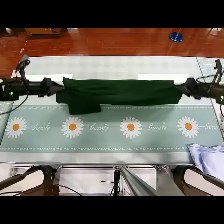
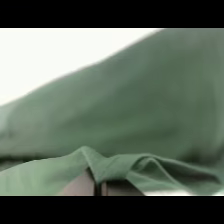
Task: Fold the shirts.
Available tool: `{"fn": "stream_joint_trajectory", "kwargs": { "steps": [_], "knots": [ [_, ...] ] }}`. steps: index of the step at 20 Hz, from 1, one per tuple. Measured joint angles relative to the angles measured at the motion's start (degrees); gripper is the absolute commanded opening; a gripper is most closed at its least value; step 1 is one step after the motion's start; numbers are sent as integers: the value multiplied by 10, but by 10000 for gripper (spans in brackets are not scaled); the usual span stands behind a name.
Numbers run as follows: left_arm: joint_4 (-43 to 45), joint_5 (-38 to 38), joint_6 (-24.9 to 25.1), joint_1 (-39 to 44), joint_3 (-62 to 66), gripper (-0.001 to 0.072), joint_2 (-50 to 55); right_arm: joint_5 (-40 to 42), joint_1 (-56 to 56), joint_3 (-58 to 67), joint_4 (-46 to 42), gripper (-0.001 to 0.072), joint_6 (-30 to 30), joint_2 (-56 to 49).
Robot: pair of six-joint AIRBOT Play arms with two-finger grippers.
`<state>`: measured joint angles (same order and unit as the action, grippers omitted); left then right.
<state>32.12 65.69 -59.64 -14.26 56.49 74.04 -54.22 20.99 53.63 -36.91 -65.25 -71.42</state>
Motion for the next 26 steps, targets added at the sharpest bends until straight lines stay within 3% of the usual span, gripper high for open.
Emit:
{"fn": "stream_joint_trajectory", "kwargs": {
  "steps": [8,18,19,21,24,26],
  "knots": [
    [-62,-12,0,0,121,18,141,44,-24,115,11,27,-23,-123],
    [-101,-12,0,2,223,24,275,137,-50,148,20,29,-22,-202],
    [-102,-14,0,3,227,53,284,142,-50,149,20,34,-18,-206],
    [-103,-20,0,7,231,74,301,149,-51,149,21,120,-13,-216],
    [-103,-25,0,11,234,322,320,153,-51,149,20,124,-7,-230],
    [-103,-34,0,13,235,346,326,148,-51,149,15,125,-6,-237]
  ]
}}
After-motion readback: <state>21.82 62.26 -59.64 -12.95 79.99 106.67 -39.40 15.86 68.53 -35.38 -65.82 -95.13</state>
